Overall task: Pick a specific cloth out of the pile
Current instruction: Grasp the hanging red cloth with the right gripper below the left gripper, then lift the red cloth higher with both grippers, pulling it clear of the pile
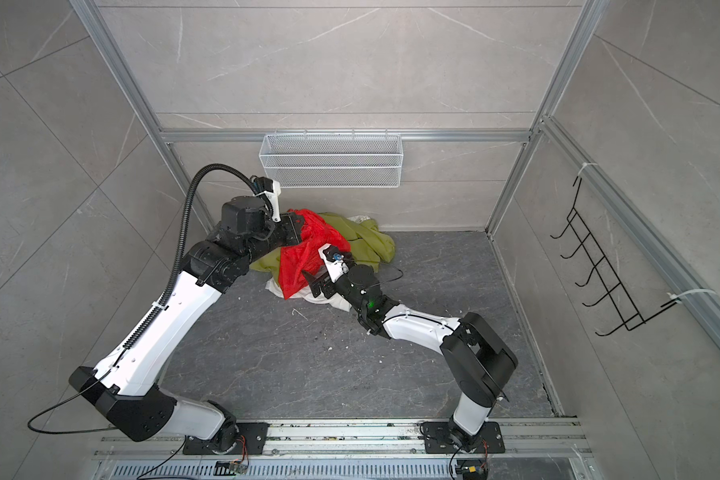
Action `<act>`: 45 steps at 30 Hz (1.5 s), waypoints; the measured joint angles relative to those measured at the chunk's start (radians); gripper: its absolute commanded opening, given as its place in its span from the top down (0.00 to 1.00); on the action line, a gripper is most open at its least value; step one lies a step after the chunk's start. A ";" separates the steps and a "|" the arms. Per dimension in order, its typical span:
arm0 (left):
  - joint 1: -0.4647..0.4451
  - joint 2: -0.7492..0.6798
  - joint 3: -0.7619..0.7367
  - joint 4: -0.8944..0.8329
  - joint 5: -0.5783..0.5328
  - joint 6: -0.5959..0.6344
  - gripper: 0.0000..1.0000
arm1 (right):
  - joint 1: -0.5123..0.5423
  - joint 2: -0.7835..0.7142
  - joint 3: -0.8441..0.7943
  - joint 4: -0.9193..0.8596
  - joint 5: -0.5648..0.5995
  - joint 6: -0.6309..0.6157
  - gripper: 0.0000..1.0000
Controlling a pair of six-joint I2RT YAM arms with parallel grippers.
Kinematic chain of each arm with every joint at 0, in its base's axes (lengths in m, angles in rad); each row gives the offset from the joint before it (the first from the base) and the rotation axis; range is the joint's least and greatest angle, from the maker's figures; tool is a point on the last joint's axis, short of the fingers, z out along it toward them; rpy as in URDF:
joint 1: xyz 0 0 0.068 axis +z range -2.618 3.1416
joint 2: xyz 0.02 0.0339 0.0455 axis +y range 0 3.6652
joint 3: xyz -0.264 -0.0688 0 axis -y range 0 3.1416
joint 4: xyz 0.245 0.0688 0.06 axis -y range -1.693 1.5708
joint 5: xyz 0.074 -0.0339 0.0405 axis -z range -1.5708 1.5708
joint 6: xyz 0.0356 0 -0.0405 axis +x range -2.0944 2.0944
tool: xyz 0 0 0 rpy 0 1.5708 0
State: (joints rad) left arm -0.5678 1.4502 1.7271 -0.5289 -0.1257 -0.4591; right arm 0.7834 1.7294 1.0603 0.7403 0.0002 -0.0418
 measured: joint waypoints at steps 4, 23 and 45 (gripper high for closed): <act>0.000 -0.006 0.000 0.003 0.006 -0.003 1.00 | 0.000 0.016 0.000 0.050 0.018 0.004 0.00; 0.000 -0.016 0.000 0.038 0.063 -0.050 1.00 | 0.010 0.140 0.017 0.318 0.042 0.077 0.16; 0.000 -0.019 -0.020 0.066 0.084 -0.061 1.00 | 0.016 0.193 0.070 0.404 0.026 0.182 0.87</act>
State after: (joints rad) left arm -0.5678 1.4307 1.7069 -0.4629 -0.0414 -0.5201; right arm 0.7994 1.9228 1.1301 1.1439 0.0265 0.1406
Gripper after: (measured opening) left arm 0.080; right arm 0.180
